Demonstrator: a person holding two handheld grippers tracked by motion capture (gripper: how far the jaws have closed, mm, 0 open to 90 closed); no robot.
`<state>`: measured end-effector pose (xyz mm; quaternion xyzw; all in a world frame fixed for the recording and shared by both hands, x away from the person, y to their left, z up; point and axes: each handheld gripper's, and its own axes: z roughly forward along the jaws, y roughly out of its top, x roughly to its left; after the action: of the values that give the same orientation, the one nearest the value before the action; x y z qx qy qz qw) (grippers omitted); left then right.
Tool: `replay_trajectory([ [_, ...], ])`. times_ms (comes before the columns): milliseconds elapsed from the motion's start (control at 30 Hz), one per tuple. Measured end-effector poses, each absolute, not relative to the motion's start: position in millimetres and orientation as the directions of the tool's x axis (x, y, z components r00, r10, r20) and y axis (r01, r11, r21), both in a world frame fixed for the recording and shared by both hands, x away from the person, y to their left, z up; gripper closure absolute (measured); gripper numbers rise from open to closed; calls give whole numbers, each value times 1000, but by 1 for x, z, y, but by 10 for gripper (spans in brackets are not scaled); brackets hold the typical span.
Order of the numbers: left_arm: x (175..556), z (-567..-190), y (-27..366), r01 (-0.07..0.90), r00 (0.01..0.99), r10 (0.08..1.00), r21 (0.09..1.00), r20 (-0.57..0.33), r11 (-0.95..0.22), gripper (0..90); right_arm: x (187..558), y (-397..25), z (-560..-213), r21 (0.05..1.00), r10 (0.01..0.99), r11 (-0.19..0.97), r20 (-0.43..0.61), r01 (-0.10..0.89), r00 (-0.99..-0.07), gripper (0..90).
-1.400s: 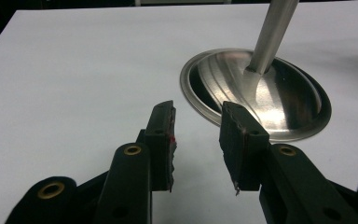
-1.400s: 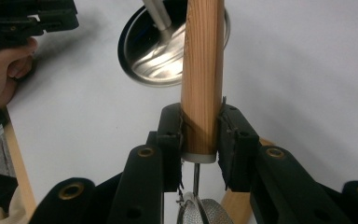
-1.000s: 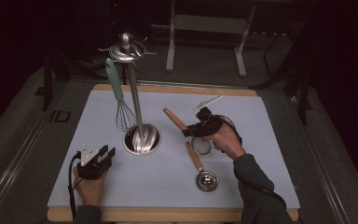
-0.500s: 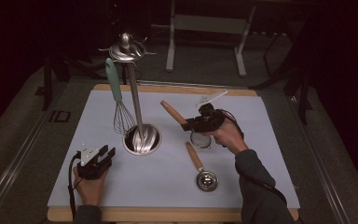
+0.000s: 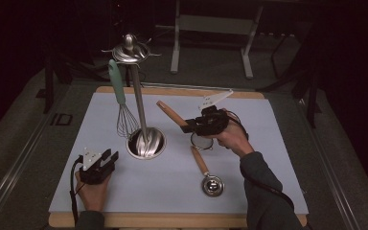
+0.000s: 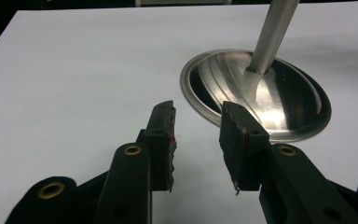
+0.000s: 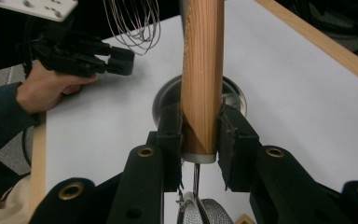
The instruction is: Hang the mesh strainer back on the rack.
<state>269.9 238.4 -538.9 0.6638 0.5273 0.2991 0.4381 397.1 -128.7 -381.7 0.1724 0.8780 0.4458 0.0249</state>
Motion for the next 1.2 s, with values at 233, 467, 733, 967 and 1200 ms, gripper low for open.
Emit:
replay_trajectory([
  [233,270,-539,238,438,265,962,897,-66,-59,656,388,-124,-370,818,272,529,89,226,-958,721],
  [467,270,-539,239,437,265,962,897,-65,-59,656,385,-123,-358,841,223,509,76,183,-972,720],
  [733,270,-539,239,437,265,962,897,-65,-60,656,378,-124,-347,865,192,476,70,155,-979,720],
  [967,270,-539,238,438,265,962,897,-66,-59,656,373,-125,-336,884,169,448,61,132,-984,720],
  [1200,270,-539,238,436,264,962,898,-63,-61,657,372,-125,-328,897,149,423,68,125,-987,720],
])
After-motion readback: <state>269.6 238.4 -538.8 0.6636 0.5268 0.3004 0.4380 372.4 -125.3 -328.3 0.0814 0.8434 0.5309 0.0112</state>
